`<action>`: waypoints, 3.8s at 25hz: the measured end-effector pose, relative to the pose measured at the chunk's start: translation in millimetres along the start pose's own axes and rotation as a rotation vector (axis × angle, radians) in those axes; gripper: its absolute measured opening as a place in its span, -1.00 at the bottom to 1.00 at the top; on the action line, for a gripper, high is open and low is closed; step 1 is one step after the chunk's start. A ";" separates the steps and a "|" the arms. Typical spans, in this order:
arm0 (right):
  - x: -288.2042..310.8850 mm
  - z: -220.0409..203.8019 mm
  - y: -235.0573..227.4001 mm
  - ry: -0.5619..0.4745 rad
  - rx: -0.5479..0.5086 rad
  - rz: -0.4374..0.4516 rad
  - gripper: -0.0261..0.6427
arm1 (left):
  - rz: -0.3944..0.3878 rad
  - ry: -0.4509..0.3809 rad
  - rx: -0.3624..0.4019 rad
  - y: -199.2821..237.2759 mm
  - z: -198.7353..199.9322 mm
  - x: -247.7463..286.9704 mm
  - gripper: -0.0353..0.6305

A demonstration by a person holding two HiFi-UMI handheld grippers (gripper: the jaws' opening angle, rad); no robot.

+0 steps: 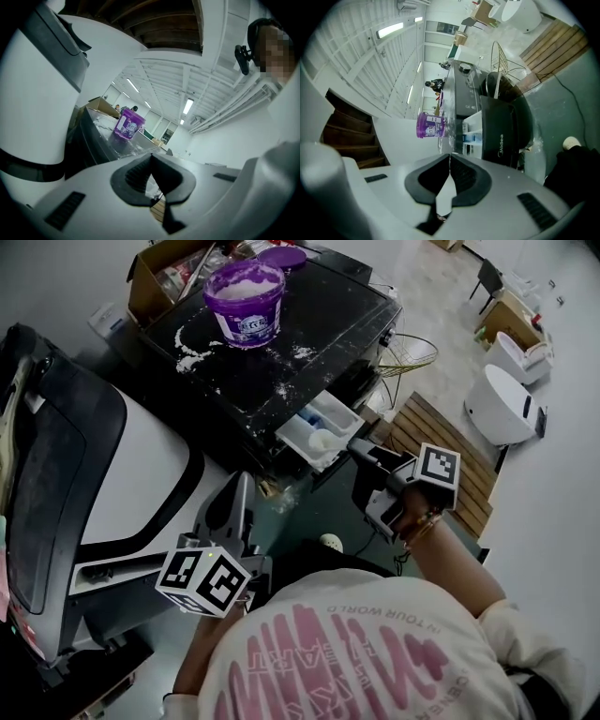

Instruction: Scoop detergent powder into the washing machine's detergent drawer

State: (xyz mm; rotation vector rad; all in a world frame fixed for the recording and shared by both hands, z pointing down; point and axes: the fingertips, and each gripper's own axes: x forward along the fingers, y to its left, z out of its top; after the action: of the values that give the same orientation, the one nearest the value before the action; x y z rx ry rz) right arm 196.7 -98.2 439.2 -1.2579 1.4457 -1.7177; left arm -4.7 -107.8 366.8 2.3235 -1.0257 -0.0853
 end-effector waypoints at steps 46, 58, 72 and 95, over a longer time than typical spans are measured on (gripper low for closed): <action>49.8 10.4 -15.7 0.439 -0.988 -0.114 -0.91 | 0.281 -0.117 -0.098 -0.1 -50.8 7.0 -0.89; 51.5 -2.4 -19.0 0.553 -1.129 -0.135 -0.91 | 0.279 -0.129 -0.113 3.6 -50.1 11.3 -0.89; 52.7 -20.2 -22.6 0.645 -1.508 -0.174 -0.91 | 0.275 -0.146 -0.120 7.4 -47.5 8.5 -0.89; 48.9 -50.4 -35.1 0.791 -2.116 -0.189 -0.91 | 0.294 -0.158 -0.146 5.7 -60.8 -6.6 -0.89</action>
State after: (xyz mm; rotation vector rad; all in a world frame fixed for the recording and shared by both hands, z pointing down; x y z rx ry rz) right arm 136.7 -109.8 488.4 -1.3198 3.9673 0.0724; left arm 4.2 -76.4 418.8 2.0377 -1.3806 -0.2224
